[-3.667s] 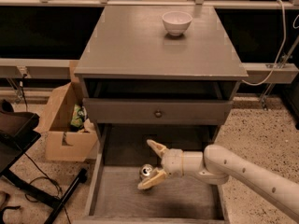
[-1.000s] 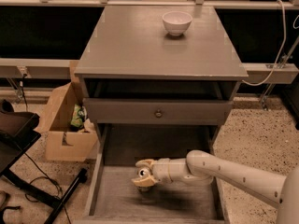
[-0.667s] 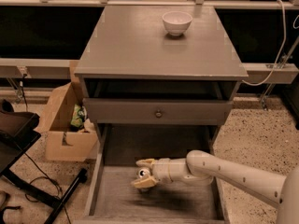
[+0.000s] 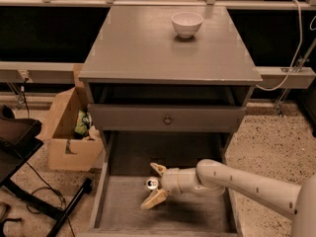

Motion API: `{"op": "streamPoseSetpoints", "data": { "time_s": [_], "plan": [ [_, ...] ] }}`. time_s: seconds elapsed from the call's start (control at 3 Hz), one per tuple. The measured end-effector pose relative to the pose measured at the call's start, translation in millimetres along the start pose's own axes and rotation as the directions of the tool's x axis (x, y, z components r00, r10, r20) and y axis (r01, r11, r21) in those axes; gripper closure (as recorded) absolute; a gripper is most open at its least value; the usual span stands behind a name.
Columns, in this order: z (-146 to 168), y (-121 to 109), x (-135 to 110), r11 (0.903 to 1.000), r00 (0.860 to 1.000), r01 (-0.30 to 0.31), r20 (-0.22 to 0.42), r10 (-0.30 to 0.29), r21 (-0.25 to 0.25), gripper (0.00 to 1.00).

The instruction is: Pick 7up can from middle drawer and place on counter

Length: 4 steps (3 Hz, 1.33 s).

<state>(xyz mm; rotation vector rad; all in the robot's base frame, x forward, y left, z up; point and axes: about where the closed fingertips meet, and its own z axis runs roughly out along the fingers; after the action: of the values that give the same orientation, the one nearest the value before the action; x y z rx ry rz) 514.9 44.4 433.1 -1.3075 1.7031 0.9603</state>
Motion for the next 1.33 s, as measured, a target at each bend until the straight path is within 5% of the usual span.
{"op": "streamPoseSetpoints", "data": {
  "time_s": [1.0, 1.33],
  "plan": [
    [9.1, 1.0, 13.3, 0.9987, 1.000, -0.017, -0.007, 0.017, -0.047, 0.64],
    [11.0, 11.8, -27.5, 0.9967, 0.998, -0.057, -0.010, 0.057, -0.057, 0.87]
  ]
}}
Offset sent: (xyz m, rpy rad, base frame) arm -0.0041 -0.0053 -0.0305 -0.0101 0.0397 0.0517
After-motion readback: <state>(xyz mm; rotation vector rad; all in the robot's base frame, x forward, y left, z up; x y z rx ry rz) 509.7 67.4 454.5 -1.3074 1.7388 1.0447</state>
